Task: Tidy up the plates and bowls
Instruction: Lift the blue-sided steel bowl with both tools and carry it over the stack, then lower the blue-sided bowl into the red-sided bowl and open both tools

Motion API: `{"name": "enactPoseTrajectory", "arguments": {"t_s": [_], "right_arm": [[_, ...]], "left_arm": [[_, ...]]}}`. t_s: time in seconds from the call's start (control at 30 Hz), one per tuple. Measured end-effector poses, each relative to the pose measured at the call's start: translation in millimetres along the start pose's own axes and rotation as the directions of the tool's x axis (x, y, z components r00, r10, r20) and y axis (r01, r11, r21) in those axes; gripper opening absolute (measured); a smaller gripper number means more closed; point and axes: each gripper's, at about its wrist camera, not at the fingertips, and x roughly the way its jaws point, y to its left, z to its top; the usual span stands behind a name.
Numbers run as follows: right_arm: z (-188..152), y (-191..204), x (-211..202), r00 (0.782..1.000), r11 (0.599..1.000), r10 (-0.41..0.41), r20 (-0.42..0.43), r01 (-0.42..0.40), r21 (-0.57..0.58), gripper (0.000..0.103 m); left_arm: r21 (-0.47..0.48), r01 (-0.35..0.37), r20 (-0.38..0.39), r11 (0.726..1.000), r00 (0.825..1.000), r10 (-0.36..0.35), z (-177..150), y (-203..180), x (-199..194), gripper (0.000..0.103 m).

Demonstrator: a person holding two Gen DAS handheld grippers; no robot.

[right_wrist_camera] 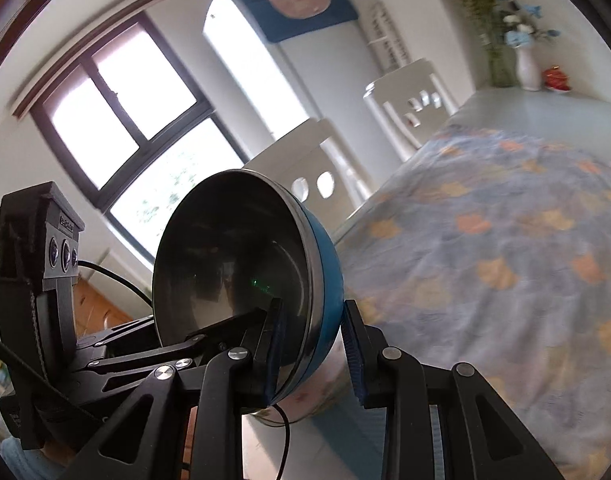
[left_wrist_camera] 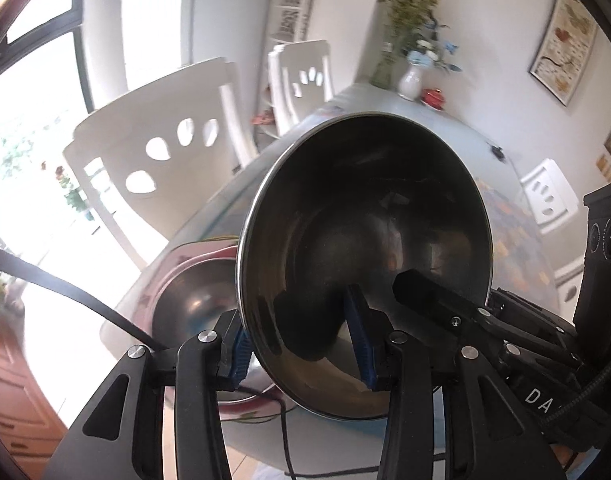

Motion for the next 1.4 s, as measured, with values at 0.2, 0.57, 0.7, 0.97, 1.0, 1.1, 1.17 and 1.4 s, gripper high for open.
{"name": "enactPoseTrajectory", "arguments": {"t_s": [0.2,0.57,0.7,0.97,1.0,1.1,1.17,1.4], "right_arm": [[1,8,22,0.998,0.999,0.033,-0.050,-0.034,-0.023,0.028],[1,21,51,0.993,0.999,0.029,-0.112,-0.034,-0.038,0.028],[1,22,59,0.991,0.999,0.027,-0.131,-0.032,-0.034,0.028],[-2,24,70,0.984,0.999,0.045,-0.174,-0.048,-0.013,0.029],[-3,23,72,0.983,0.999,0.042,-0.181,-0.045,-0.011,0.031],[-6,17,82,0.975,1.000,-0.009,-0.221,0.008,-0.003,0.055],[-8,7,80,0.974,0.998,-0.049,-0.219,0.056,0.024,0.055],[-10,-30,72,0.973,0.976,-0.060,-0.224,0.104,0.190,0.057]], "left_arm": [[-0.037,-0.026,-0.005,0.999,1.000,0.026,-3,19,-1,0.038],[-0.074,-0.041,-0.048,0.996,0.998,0.037,-6,40,12,0.038],[-0.078,-0.038,-0.066,0.996,0.997,0.033,-8,44,15,0.039],[-0.085,-0.062,-0.096,0.994,0.994,0.053,-12,53,18,0.044],[-0.083,-0.074,-0.107,0.994,0.992,0.065,-13,55,19,0.047],[-0.090,-0.125,-0.105,0.988,0.988,0.116,-15,65,14,0.059],[-0.131,-0.133,-0.093,0.982,0.988,0.121,-15,79,7,0.060],[-0.209,-0.168,-0.097,0.963,0.984,0.150,-20,104,-3,0.061]]}}
